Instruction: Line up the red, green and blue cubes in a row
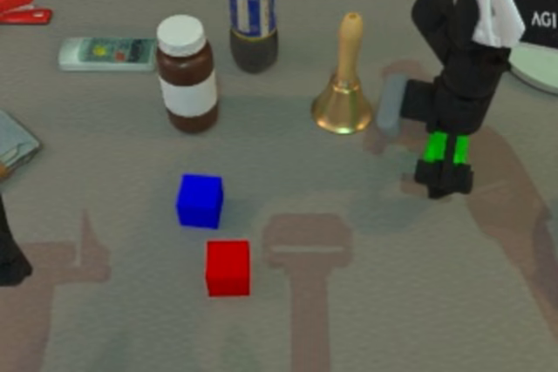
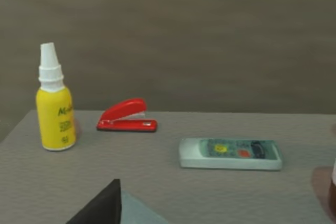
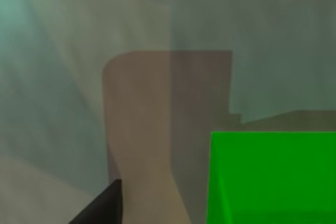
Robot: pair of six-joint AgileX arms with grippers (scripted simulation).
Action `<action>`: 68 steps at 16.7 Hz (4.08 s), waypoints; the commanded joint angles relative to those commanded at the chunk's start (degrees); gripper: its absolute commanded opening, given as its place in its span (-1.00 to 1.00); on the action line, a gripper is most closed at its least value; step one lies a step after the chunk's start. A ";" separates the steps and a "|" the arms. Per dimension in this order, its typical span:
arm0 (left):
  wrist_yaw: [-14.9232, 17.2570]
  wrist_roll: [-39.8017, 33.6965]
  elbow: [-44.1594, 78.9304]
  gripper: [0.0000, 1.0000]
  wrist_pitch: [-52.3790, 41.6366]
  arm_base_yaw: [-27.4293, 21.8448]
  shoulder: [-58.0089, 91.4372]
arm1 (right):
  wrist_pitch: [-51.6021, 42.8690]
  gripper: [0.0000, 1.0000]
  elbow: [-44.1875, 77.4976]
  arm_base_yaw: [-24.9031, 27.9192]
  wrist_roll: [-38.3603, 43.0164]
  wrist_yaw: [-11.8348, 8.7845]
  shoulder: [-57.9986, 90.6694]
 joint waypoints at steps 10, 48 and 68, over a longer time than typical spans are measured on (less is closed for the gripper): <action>0.00 0.00 0.00 1.00 0.00 0.00 0.00 | 0.00 -0.66 0.00 0.00 0.00 0.00 0.00; 0.00 0.00 0.00 1.00 0.00 0.00 0.00 | -15.80 -1.00 7.46 26.17 9.36 -0.36 -8.37; 0.00 0.00 0.00 1.00 0.00 0.00 0.00 | -1.67 -0.70 -3.60 26.83 9.67 -0.33 -5.35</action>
